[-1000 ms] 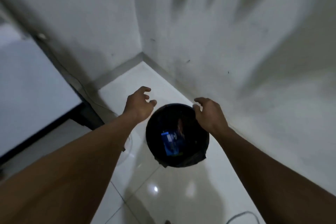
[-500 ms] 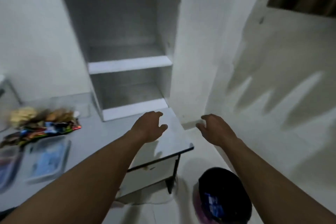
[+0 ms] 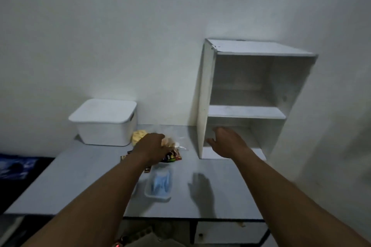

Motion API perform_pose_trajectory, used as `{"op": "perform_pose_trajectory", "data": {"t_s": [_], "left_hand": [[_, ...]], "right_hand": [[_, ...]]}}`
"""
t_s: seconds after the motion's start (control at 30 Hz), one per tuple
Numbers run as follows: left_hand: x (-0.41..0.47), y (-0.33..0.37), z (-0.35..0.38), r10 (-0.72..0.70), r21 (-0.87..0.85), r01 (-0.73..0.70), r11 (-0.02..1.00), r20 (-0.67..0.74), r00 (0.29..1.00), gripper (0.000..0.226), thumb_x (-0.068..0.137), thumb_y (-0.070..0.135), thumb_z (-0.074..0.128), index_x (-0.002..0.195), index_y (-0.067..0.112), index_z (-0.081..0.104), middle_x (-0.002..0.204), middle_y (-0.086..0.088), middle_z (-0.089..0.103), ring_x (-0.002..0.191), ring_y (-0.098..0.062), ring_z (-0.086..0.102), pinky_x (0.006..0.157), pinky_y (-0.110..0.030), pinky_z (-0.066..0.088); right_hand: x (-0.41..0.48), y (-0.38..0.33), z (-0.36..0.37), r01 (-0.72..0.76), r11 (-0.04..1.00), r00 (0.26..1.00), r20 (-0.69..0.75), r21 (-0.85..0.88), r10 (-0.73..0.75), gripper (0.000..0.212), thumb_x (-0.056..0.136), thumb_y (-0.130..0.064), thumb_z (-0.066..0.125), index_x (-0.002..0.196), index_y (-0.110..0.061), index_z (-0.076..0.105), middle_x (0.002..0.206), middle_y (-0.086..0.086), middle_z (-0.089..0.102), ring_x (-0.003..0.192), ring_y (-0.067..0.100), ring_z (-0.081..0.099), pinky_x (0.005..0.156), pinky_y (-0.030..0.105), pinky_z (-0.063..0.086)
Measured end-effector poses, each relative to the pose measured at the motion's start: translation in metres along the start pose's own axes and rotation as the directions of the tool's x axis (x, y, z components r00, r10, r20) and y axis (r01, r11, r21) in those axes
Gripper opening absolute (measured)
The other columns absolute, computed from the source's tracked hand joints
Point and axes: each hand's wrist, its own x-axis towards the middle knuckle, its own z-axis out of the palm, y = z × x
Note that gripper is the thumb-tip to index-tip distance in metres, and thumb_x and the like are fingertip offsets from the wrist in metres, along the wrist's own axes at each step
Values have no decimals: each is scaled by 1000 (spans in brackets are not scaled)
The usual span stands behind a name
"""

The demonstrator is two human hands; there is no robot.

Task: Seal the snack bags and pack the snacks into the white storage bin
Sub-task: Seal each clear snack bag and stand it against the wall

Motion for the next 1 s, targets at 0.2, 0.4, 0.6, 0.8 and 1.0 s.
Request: {"op": "perform_pose_trajectory", "data": {"t_s": [0.2, 0.4, 0.6, 0.8, 1.0], "left_hand": [[38, -70, -27, -125, -28, 124, 992, -40, 991, 66, 92, 47, 59, 147, 16, 43, 149, -8, 48, 136, -25, 45, 107, -34, 39], [107, -118, -28, -170, -3, 170, 985, -17, 985, 63, 93, 43, 58, 148, 19, 40, 150, -7, 46, 137, -25, 42, 108, -35, 38], [189, -147, 2, -147, -46, 149, 988, 42, 988, 60, 93, 40, 60, 147, 21, 42, 146, -7, 50, 133, -25, 46, 106, -35, 39], [267, -179, 47, -106, -19, 109, 994, 116, 988, 59, 93, 37, 59, 147, 20, 41, 145, -7, 50, 133, -26, 45, 105, -35, 39], [352, -205, 89, -61, -28, 66, 997, 145, 988, 55, 95, 32, 57, 147, 20, 41, 148, -8, 48, 137, -26, 43, 111, -37, 36]], "right_hand": [[80, -77, 31, 119, 993, 991, 65, -3, -119, 58, 99, -49, 47, 142, -10, 43, 141, 15, 49, 127, 33, 50, 100, 42, 46], [170, -106, 63, 168, 986, 976, 141, -10, -165, 60, 100, -49, 46, 144, -10, 41, 143, 15, 45, 128, 32, 48, 101, 44, 47], [246, -103, 105, 164, 986, 969, 192, -21, -157, 55, 102, -46, 44, 143, -9, 42, 140, 14, 47, 126, 30, 49, 94, 38, 45], [310, -100, 166, 125, 992, 958, 257, 24, -127, 54, 102, -41, 46, 143, -7, 43, 143, 15, 46, 130, 32, 47, 102, 40, 45], [358, -94, 222, 61, 998, 961, 269, 27, -66, 49, 100, -40, 48, 138, -9, 49, 135, 15, 51, 126, 33, 47, 98, 43, 47]]}}
